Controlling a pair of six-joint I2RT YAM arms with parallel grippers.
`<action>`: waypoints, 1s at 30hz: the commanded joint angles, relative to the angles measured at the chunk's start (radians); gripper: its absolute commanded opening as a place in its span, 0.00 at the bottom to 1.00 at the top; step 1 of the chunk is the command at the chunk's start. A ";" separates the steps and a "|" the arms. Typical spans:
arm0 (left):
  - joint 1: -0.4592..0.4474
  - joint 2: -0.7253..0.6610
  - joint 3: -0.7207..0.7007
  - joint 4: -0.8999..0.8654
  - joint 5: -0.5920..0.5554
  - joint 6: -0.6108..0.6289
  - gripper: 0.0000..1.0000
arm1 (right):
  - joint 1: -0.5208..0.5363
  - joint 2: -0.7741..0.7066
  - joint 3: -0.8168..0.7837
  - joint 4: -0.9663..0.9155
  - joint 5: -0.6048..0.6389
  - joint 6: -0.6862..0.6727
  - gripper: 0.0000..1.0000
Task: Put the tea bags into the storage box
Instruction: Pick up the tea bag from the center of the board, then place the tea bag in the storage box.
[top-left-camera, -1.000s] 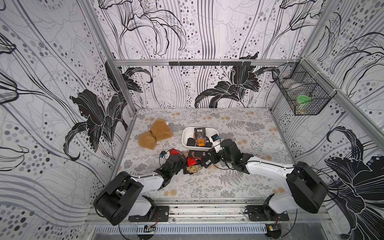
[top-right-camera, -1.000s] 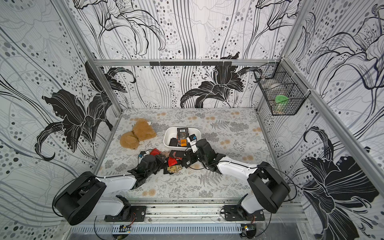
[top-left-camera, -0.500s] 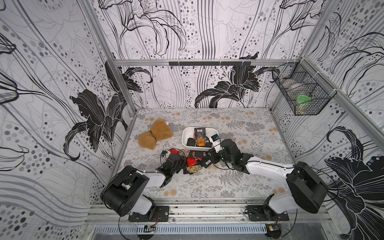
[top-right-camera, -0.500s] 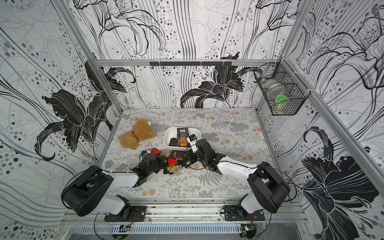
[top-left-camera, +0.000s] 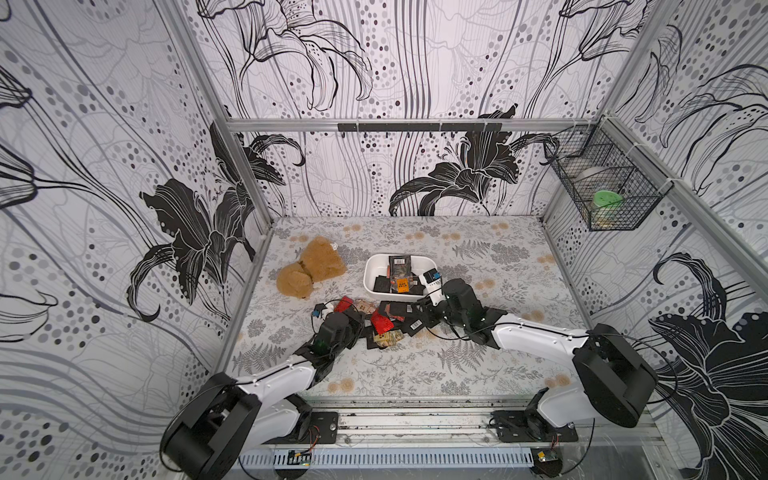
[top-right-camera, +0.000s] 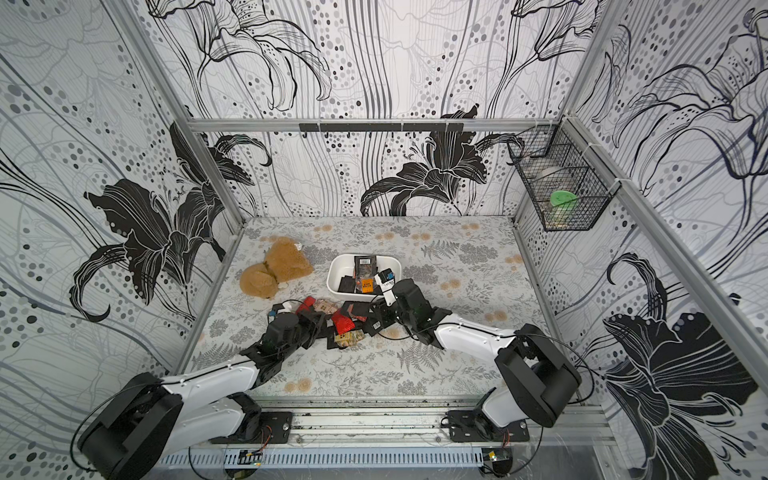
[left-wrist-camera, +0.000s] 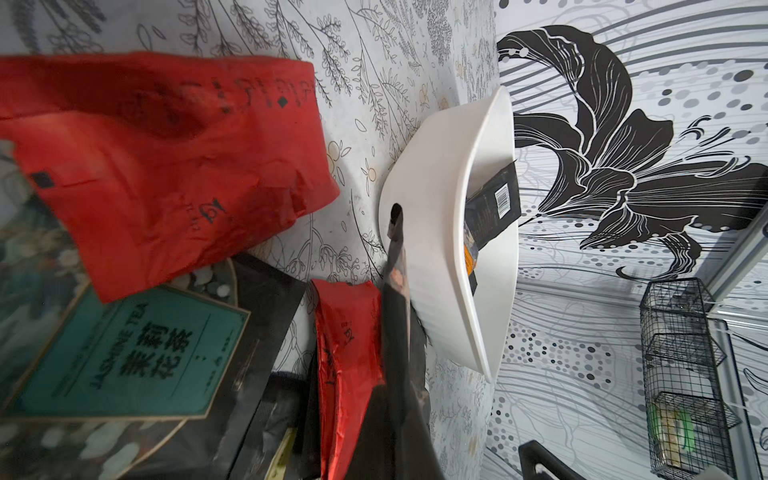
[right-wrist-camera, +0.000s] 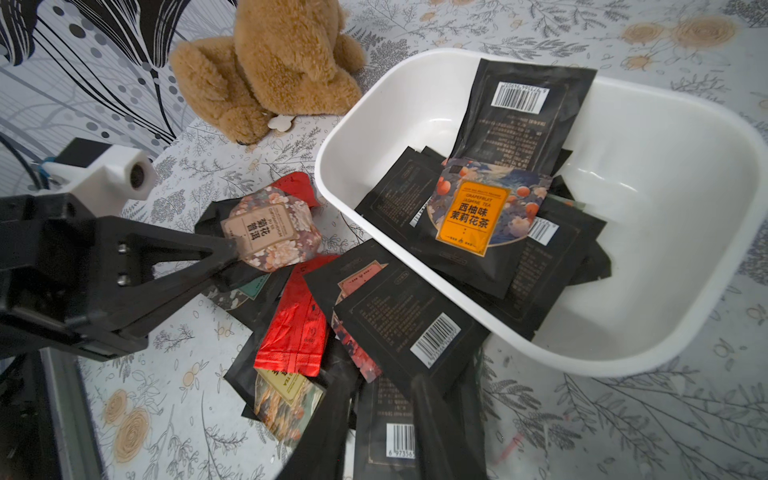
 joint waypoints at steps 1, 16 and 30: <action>0.002 -0.097 0.000 -0.150 0.010 0.071 0.00 | 0.003 -0.022 -0.018 0.022 0.022 0.013 0.31; 0.002 -0.041 0.473 -0.476 -0.041 0.515 0.00 | 0.003 -0.144 -0.176 0.165 0.314 0.086 0.31; -0.074 0.549 0.937 -0.440 0.031 0.633 0.00 | 0.003 -0.125 -0.198 0.212 0.303 0.099 0.31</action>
